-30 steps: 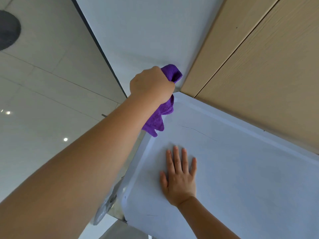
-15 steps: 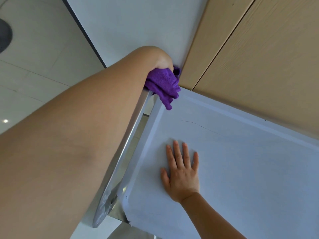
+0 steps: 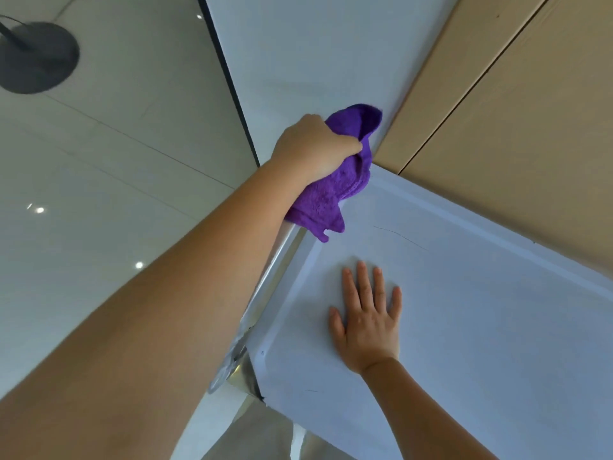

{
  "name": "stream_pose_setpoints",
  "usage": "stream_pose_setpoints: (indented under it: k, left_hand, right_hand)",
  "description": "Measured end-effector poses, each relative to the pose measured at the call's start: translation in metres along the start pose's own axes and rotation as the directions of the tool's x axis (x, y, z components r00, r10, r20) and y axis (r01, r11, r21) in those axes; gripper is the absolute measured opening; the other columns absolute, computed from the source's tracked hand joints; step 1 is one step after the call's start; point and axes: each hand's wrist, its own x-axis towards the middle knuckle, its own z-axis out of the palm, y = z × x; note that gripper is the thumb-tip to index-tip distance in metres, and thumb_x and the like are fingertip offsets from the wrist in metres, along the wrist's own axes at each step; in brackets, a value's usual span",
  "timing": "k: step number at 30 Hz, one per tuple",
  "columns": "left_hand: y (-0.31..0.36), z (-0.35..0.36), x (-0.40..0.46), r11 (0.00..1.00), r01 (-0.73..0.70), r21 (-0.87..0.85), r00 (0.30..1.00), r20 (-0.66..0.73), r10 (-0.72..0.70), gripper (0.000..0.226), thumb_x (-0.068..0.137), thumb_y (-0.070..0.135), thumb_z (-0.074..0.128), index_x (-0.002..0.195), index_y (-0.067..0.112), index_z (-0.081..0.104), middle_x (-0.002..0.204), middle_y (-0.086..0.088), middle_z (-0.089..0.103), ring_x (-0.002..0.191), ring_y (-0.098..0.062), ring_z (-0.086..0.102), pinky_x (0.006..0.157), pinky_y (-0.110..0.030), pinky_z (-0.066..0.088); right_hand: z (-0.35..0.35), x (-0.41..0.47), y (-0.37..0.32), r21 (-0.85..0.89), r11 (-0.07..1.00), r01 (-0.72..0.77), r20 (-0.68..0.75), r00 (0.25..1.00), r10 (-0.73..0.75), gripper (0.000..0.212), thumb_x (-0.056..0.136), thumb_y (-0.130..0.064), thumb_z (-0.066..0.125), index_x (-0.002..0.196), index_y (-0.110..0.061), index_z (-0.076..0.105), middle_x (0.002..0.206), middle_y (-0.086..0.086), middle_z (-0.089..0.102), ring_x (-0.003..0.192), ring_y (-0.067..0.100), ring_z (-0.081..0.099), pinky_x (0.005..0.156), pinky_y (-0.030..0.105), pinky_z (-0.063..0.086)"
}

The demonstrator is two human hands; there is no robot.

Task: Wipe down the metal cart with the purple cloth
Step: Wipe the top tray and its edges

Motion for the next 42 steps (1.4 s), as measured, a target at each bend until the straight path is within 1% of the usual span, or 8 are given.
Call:
stream_pose_setpoints:
  k: [7, 13, 19, 23, 28, 34, 38, 42]
  left_hand:
    - [-0.038, -0.012, -0.059, 0.964, 0.08, -0.254, 0.99, 0.131, -0.047, 0.032, 0.076, 0.046, 0.069, 0.101, 0.026, 0.066, 0.091, 0.005, 0.07, 0.079, -0.013, 0.068, 0.073, -0.029, 0.053]
    - [-0.061, -0.021, -0.1, 0.926, 0.195, -0.324, 0.969, 0.212, -0.13, 0.024, 0.078, 0.046, 0.068, 0.097, 0.031, 0.068, 0.082, 0.006, 0.073, 0.066, -0.012, 0.07, 0.062, -0.023, 0.051]
    - [-0.089, -0.021, -0.143, 0.915, 0.211, -0.345, 0.971, 0.186, -0.154, 0.02, 0.077, 0.044, 0.069, 0.093, 0.033, 0.068, 0.082, 0.007, 0.073, 0.072, -0.013, 0.071, 0.067, -0.027, 0.053]
    - [-0.112, -0.017, -0.172, 0.861, 0.24, -0.448, 0.968, 0.182, -0.174, 0.016, 0.076, 0.035, 0.072, 0.091, 0.032, 0.069, 0.081, 0.005, 0.073, 0.072, -0.015, 0.071, 0.068, -0.029, 0.053]
    - [-0.135, 0.005, -0.194, 0.876, 0.089, -0.474, 0.965, -0.175, -0.193, 0.022, 0.068, 0.031, 0.079, 0.086, 0.028, 0.066, 0.076, 0.011, 0.068, 0.069, -0.005, 0.065, 0.063, -0.022, 0.051]
    - [-0.155, 0.039, -0.206, 0.96, -0.034, -0.279, 0.752, -0.639, -0.159, 0.039, 0.057, 0.051, 0.074, 0.081, 0.025, 0.057, 0.068, 0.019, 0.058, 0.065, -0.004, 0.057, 0.06, -0.022, 0.05]
    - [-0.169, 0.058, -0.208, 0.964, -0.109, -0.241, 0.644, -0.756, -0.116, 0.052, 0.057, 0.055, 0.07, 0.099, 0.025, 0.062, 0.072, 0.029, 0.055, 0.071, 0.001, 0.057, 0.061, -0.024, 0.053]
    - [-0.182, 0.066, -0.209, 0.924, -0.162, -0.346, 0.612, -0.77, -0.181, 0.044, 0.053, 0.052, 0.072, 0.085, 0.027, 0.055, 0.069, 0.024, 0.057, 0.064, 0.007, 0.057, 0.055, -0.013, 0.048]
  right_hand:
    - [-0.001, -0.002, -0.002, -0.007, 1.0, 0.0, 0.012, 1.0, 0.0, 0.063, 0.085, -0.045, 0.033, 0.138, -0.012, 0.046, 0.146, 0.012, 0.042, 0.137, 0.033, 0.03, 0.108, 0.047, 0.008]
    - [-0.006, -0.002, -0.002, 0.009, 1.0, 0.022, 0.12, 0.993, -0.023, 0.081, 0.078, -0.055, -0.002, 0.151, -0.022, 0.006, 0.159, 0.001, -0.003, 0.145, 0.022, -0.01, 0.109, 0.044, -0.018]
    - [-0.007, -0.004, -0.002, -0.017, 1.0, 0.022, 0.145, 0.989, -0.019, 0.084, 0.073, -0.055, -0.007, 0.151, -0.023, 0.0, 0.159, 0.001, -0.008, 0.145, 0.023, -0.012, 0.111, 0.047, -0.014]
    - [-0.009, -0.004, -0.002, -0.005, 1.0, 0.024, 0.152, 0.988, -0.023, 0.076, 0.081, -0.051, 0.005, 0.151, -0.023, 0.001, 0.159, 0.001, -0.009, 0.145, 0.023, -0.012, 0.112, 0.049, -0.012]
    - [-0.011, -0.004, -0.001, 0.012, 1.0, 0.015, 0.158, 0.987, -0.016, 0.064, 0.096, -0.045, 0.024, 0.151, -0.022, 0.001, 0.159, 0.001, -0.009, 0.145, 0.023, -0.012, 0.113, 0.048, -0.011]
    - [-0.009, -0.004, -0.001, 0.011, 1.0, 0.018, 0.139, 0.99, -0.019, 0.063, 0.096, -0.043, 0.025, 0.151, -0.022, 0.002, 0.159, 0.001, -0.007, 0.146, 0.023, -0.011, 0.113, 0.048, -0.01]
    - [-0.01, -0.002, -0.002, 0.0, 1.0, 0.021, 0.14, 0.99, -0.021, 0.064, 0.095, -0.044, 0.023, 0.151, -0.021, 0.002, 0.159, 0.001, -0.007, 0.145, 0.023, -0.011, 0.113, 0.048, -0.01]
    - [-0.011, -0.001, -0.003, 0.003, 1.0, 0.013, 0.14, 0.99, -0.013, 0.064, 0.096, -0.042, 0.029, 0.151, -0.021, 0.004, 0.159, 0.001, -0.005, 0.146, 0.023, -0.01, 0.113, 0.048, -0.009]
